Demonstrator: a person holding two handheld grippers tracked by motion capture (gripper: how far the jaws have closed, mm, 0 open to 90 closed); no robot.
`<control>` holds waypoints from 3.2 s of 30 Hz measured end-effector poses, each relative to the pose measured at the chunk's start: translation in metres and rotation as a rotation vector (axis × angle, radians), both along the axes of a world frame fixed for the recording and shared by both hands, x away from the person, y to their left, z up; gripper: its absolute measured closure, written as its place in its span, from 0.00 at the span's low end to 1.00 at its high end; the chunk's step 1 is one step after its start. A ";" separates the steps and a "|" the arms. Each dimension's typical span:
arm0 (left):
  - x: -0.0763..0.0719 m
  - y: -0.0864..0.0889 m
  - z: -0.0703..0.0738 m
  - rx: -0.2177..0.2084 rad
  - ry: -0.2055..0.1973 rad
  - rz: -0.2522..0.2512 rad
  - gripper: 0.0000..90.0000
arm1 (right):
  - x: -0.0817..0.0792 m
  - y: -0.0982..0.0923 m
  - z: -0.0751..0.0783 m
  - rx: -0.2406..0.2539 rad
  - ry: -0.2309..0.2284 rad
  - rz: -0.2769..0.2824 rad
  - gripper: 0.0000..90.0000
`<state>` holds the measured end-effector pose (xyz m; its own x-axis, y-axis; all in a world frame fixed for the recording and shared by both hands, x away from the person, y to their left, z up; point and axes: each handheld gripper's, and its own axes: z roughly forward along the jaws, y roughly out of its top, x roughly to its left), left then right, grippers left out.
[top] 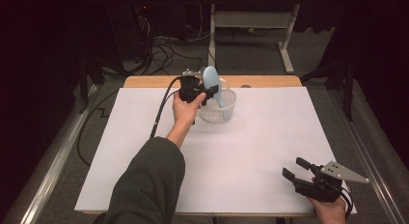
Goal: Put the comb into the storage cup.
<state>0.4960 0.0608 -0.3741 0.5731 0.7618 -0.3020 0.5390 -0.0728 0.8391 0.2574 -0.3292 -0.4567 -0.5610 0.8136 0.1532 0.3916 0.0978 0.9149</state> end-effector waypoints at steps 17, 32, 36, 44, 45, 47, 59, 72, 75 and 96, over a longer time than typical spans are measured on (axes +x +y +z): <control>-0.001 -0.001 -0.001 0.038 -0.038 0.004 0.52 | 0.000 0.000 0.000 0.002 0.003 0.002 0.32; -0.001 0.008 0.002 0.081 -0.040 0.006 0.45 | 0.000 0.000 0.000 0.000 0.003 0.001 0.32; -0.001 0.010 0.002 0.099 -0.031 0.013 0.43 | 0.000 0.000 0.000 -0.001 0.002 0.002 0.32; -0.003 0.011 0.002 0.119 -0.029 0.008 0.42 | -0.001 0.001 0.000 -0.005 -0.002 0.004 0.33; -0.002 0.011 0.001 0.122 -0.028 0.008 0.42 | -0.001 0.001 0.000 -0.005 -0.001 0.003 0.33; -0.002 0.012 0.001 0.126 -0.020 0.002 0.41 | 0.000 0.001 0.000 -0.003 0.002 0.000 0.32; -0.001 0.016 -0.002 0.153 -0.017 -0.002 0.39 | 0.000 0.001 0.000 -0.005 0.003 0.005 0.33; -0.001 0.021 -0.012 0.157 -0.022 0.008 0.36 | 0.001 0.001 0.000 -0.002 0.005 0.005 0.33; -0.001 0.023 -0.013 0.161 -0.015 0.006 0.36 | 0.001 0.001 0.000 -0.002 0.007 0.005 0.33; -0.003 0.028 -0.021 0.158 -0.032 -0.003 0.34 | 0.001 0.001 -0.001 0.000 0.009 0.006 0.33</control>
<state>0.4931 0.0889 -0.3952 0.5827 0.7968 -0.1601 0.5120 -0.2070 0.8337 0.2580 -0.3284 -0.4573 -0.5643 0.8102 0.1585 0.3994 0.0999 0.9113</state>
